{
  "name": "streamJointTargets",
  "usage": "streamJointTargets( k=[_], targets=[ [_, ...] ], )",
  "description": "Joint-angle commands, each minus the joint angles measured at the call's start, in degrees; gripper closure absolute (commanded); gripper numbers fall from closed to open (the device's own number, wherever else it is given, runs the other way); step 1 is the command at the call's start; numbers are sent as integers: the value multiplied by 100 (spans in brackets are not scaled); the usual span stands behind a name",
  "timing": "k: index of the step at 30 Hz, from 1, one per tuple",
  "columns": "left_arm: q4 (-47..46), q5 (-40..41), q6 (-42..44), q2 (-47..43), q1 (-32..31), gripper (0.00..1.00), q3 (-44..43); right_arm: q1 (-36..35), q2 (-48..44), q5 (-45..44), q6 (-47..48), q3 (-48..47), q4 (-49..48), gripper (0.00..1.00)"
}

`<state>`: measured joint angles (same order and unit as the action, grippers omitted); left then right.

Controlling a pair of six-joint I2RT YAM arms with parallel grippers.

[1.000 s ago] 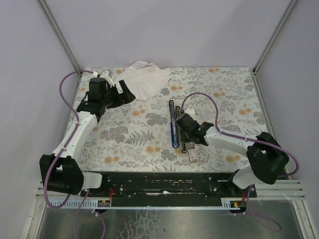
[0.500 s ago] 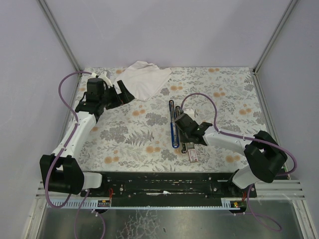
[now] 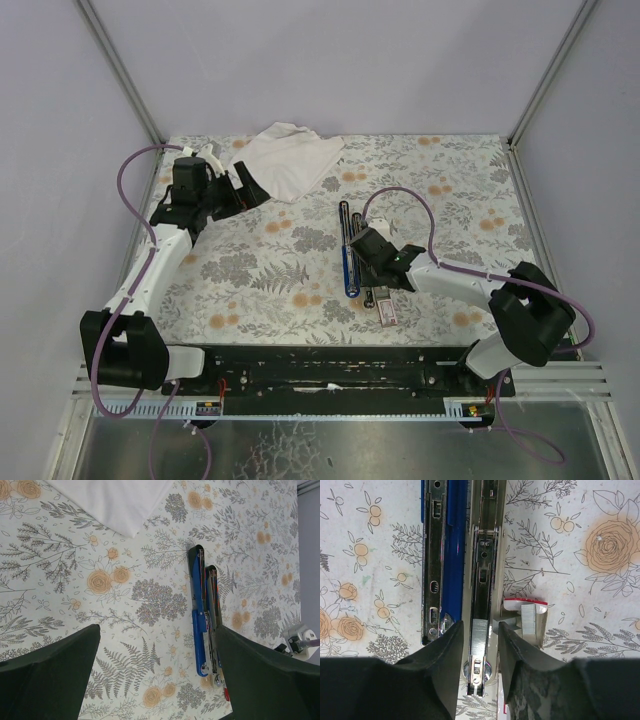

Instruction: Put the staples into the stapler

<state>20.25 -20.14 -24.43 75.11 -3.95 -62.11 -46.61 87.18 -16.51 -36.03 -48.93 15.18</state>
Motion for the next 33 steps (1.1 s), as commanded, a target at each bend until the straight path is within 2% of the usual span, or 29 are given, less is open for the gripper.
streamJointTargets(
  k=[1,6,9,15,33],
  targets=[
    [-256,-112,-28,-55,65,3,66,-76,-136,-173,65,-374,245,57],
    [-286,-89,-36,-77,81,3,118,-68,-617,-285,251,-421,483,56],
    [-294,-96,-37,-76,80,3,135,-8,-676,-359,345,-299,642,58],
    [-291,-80,-34,-72,84,3,155,217,-510,-233,397,-46,479,62],
    [-294,-56,-20,-31,82,3,173,596,149,-195,768,-109,193,68]
  ],
)
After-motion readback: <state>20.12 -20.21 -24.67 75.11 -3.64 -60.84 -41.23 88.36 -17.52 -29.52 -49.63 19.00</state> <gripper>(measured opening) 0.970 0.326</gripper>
